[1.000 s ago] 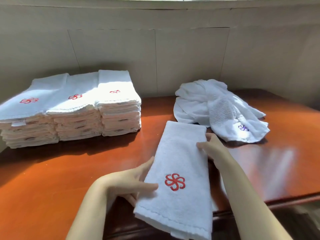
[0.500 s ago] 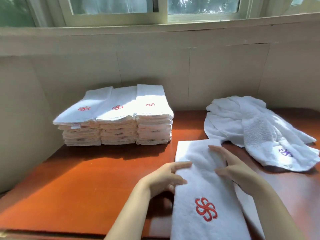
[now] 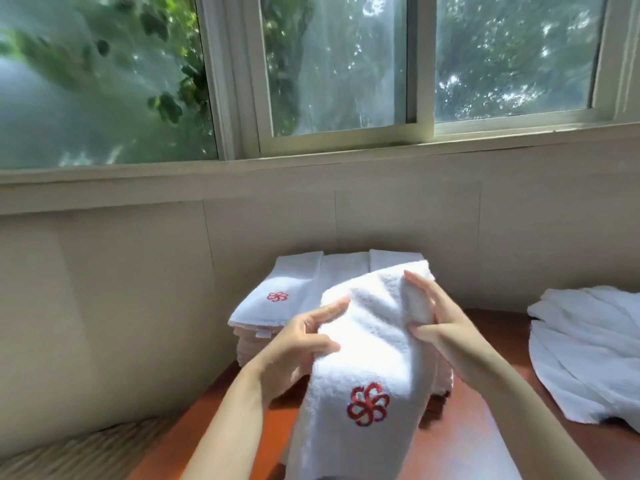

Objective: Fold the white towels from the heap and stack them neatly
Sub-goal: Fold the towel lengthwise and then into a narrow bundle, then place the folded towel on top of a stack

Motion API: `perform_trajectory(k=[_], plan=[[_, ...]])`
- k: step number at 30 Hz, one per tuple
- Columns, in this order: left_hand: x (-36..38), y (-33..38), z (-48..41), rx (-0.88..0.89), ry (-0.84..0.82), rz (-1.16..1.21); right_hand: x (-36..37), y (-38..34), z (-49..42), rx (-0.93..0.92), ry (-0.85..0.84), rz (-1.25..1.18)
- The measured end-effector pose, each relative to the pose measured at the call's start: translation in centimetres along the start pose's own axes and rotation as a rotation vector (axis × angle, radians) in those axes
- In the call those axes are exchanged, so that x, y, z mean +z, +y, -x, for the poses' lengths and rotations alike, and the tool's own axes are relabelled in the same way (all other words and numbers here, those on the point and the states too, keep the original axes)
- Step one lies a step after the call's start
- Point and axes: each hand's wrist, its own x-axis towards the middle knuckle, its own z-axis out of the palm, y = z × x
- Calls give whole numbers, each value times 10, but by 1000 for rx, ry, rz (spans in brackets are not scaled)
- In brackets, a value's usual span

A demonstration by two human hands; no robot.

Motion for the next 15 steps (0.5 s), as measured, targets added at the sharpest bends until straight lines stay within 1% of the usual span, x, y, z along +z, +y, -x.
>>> perform_trajectory(k=[4,6,8,9,10,12,13,14,15], plan=[[-55,25,-49,101,102,-14,27,-17,-93,-99,-94,30],[-82,34,-86,136,135,37,37,-19,-148,-151,-51,48],[-99,28,-123,84,179,102,47,-10,-204,-155,37,68],[-102,17,-136,19,231,93,50,3,-226,-101,77,69],[-103,-1,-147,-56,299,24,53,23,-241,6,103,74],[-101,-43,-163,-268,382,-302,58,71,-251,298,77,152],[-100,-65,-166,-318,410,-452,60,95,-252,426,42,203],[-101,-84,-167,-320,457,-545,62,114,-255,509,44,209],[-103,-95,-167,-301,502,-548,63,127,-259,517,75,176]])
